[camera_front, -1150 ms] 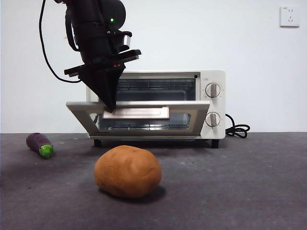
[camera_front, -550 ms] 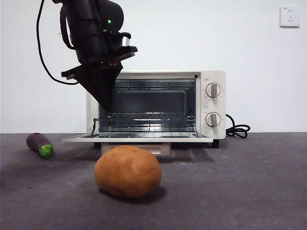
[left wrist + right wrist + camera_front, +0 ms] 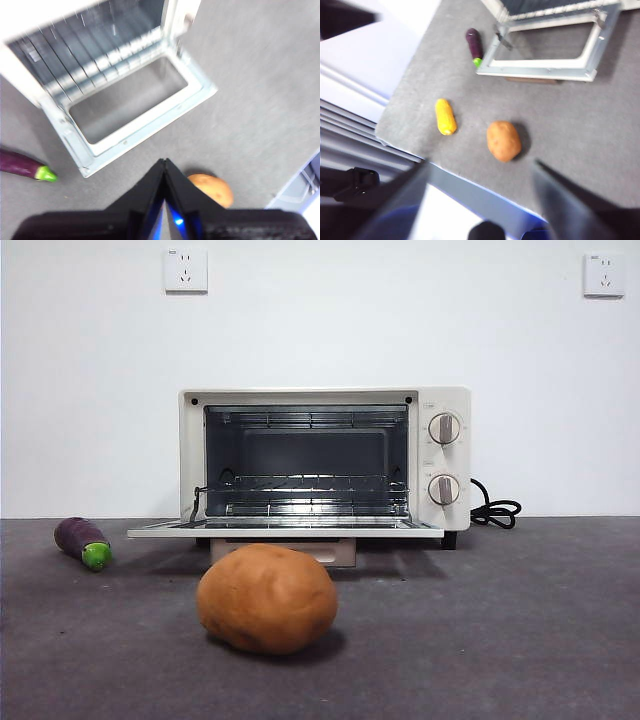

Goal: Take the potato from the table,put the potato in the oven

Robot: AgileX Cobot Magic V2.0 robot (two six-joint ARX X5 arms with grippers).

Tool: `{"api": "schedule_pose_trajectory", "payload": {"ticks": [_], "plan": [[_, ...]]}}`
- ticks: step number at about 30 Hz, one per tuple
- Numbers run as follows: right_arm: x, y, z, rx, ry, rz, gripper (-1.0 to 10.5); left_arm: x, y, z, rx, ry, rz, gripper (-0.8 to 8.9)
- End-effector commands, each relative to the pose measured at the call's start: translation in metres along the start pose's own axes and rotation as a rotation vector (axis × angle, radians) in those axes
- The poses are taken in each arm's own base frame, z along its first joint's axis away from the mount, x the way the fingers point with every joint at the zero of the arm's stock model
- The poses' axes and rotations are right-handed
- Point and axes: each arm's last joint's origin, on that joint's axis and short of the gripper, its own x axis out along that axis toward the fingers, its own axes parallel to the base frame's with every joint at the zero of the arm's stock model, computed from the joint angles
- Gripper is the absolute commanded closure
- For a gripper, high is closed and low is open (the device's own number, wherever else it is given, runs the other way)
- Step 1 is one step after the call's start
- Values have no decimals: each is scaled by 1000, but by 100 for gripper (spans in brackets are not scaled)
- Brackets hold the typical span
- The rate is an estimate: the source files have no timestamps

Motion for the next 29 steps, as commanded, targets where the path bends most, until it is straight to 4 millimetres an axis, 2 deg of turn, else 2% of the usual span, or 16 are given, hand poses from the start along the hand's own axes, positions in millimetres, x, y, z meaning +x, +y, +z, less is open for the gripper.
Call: {"api": "schedule_pose_trajectory", "payload": {"ticks": [1,6,11,13,22,29], "plan": [[6,-1,7,-21,5,31,380,-35,-7,-16,24,-40,9,820],[23,1,18,-40,38,97,366,-76,-14,-39,19,-99,70,819],[51,8,26,-45,114,145,138,-112,-21,-58,21,-203,74,820],[66,11,27,-62,153,115,105,-124,-23,-66,27,-241,76,820],[143,27,14,-156,381,52,91,-156,-30,-90,13,-342,75,820],[198,49,-1,-279,513,-33,90,-162,-31,-96,0,-365,73,819]]}}
